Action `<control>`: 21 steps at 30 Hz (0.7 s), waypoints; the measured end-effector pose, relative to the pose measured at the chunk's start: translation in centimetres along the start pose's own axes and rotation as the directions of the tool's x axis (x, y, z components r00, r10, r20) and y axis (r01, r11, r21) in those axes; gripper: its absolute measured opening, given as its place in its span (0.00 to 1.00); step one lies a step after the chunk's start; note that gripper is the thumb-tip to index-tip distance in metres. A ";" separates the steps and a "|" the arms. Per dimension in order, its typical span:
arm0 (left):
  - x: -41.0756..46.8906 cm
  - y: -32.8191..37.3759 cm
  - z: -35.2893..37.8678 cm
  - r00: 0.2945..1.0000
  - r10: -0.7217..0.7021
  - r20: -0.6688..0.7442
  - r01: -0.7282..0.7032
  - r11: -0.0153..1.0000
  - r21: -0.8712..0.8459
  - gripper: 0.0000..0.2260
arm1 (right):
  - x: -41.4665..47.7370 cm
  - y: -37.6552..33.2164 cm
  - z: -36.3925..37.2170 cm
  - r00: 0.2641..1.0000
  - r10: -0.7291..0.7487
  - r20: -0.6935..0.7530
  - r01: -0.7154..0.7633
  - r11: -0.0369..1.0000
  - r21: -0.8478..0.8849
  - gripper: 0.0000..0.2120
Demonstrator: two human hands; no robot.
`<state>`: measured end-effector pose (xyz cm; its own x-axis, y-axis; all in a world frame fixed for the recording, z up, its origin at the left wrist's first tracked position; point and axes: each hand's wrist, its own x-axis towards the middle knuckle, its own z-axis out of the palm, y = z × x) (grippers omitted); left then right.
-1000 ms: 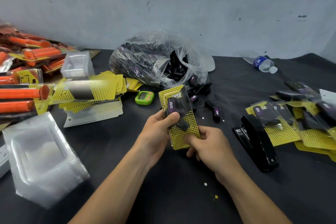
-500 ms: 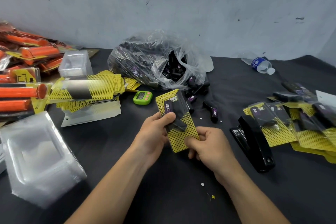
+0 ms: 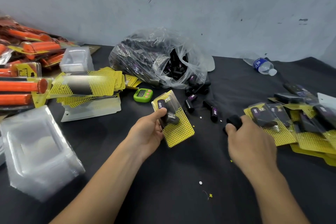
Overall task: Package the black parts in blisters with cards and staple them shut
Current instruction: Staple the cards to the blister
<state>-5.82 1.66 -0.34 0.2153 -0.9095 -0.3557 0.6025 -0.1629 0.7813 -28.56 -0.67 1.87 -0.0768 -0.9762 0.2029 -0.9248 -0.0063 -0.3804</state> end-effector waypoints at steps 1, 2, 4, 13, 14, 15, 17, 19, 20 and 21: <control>0.0 0.0 0.0 1.000 -0.004 0.007 0.005 1.000 -0.011 0.12 | -0.4 -0.5 0.0 0.999 -0.046 -0.009 0.046 0.999 0.028 0.15; 0.1 -0.1 -0.1 1.000 -0.001 0.006 0.002 1.000 -0.021 0.12 | -0.8 -0.9 0.1 0.996 -0.090 -0.005 0.090 0.993 0.082 0.13; 0.2 -0.1 -0.4 1.000 0.018 -0.015 -0.019 0.999 -0.031 0.11 | -1.6 -2.0 0.2 0.983 -0.182 0.041 0.172 0.969 0.179 0.08; 0.6 0.1 -0.9 0.994 0.102 -0.048 -0.102 0.995 0.001 0.10 | -2.4 -2.3 0.1 0.916 -0.252 0.314 0.231 0.968 0.101 0.32; 0.7 0.1 -0.9 0.992 0.115 -0.054 -0.115 0.993 -0.002 0.10 | -2.4 -2.4 0.3 0.914 -0.248 0.320 0.249 0.968 0.040 0.37; 0.7 0.1 -0.9 0.990 0.131 -0.058 -0.132 0.991 -0.009 0.10 | -2.4 -2.5 0.6 0.911 -0.250 0.326 0.269 0.963 -0.012 0.41; 0.7 0.2 -0.8 0.985 0.163 -0.065 -0.165 0.986 -0.030 0.10 | -2.4 -2.5 0.9 0.913 -0.254 0.320 0.276 0.961 -0.026 0.41; 0.6 0.4 -0.7 0.980 0.186 -0.067 -0.190 0.980 -0.055 0.10 | -2.3 -2.4 0.7 0.914 -0.252 0.318 0.224 0.967 0.123 0.37; 0.5 0.5 -0.6 0.979 0.193 -0.067 -0.197 0.978 -0.070 0.11 | -2.2 -2.3 0.5 0.909 -0.260 0.327 0.179 0.950 0.256 0.35; 0.5 0.6 -0.6 0.979 0.194 -0.064 -0.199 0.976 -0.088 0.11 | -2.2 -2.3 0.4 0.901 -0.277 0.332 0.133 0.908 0.398 0.33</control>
<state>-4.87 1.37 -0.33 0.3769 -0.8974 -0.2294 0.6129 0.0559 0.7882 -26.15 1.38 1.92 0.3112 -0.9503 -0.0115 -0.7013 -0.2215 -0.6775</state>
